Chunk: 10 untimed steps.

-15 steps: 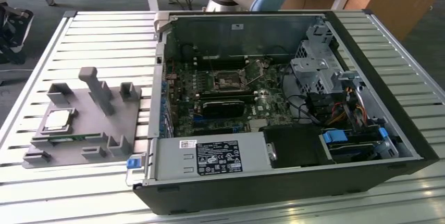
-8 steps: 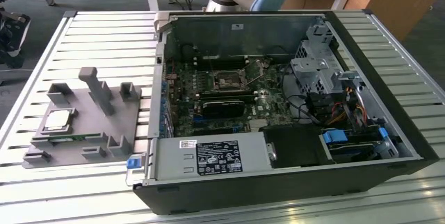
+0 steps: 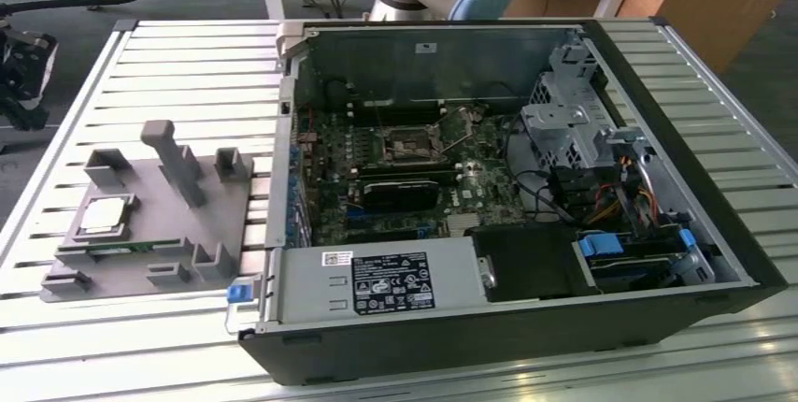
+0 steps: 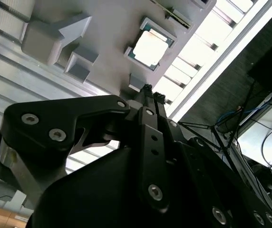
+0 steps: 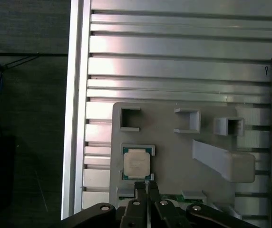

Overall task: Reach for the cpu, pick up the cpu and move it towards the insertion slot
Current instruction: 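Pick up the cpu and move it towards the insertion slot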

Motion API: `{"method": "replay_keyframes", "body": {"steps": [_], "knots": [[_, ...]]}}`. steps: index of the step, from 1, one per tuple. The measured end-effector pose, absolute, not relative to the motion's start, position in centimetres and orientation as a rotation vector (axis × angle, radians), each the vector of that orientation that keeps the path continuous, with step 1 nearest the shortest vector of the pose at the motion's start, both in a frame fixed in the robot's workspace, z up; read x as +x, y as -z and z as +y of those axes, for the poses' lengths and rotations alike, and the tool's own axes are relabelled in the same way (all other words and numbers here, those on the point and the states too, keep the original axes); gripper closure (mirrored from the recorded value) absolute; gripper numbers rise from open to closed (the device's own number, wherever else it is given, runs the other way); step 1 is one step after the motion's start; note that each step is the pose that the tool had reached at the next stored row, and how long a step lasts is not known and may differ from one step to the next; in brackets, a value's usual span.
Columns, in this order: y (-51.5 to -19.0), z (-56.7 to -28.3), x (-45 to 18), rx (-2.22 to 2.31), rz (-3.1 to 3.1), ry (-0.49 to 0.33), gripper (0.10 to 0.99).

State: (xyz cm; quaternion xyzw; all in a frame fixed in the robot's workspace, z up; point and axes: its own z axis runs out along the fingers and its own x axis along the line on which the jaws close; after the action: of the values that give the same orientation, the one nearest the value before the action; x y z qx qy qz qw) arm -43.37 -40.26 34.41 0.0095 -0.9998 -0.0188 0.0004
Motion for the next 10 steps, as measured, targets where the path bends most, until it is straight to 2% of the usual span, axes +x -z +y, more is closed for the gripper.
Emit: {"method": "replay_keyframes", "body": {"steps": [1,3,4,5,6,9,10], "knots": [[-34.3,-40.3,-43.4,0.03,-3.14,0.059,0.918],[-34.1,-40.4,-43.4,0.03,-3.14,0.059,0.792],[-34.0,-40.4,-43.4,0.03,-3.14,0.059,0.792],[-33.9,-40.4,-43.4,0.03,-3.14,0.059,0.733],[-33.7,-40.4,-43.4,0.03,-3.14,0.059,0.733],[-33.4,-40.5,-43.4,0.03,-3.14,0.059,0.561],[-33.3,-40.5,-43.4,0.03,-3.14,0.059,0.561]]}}
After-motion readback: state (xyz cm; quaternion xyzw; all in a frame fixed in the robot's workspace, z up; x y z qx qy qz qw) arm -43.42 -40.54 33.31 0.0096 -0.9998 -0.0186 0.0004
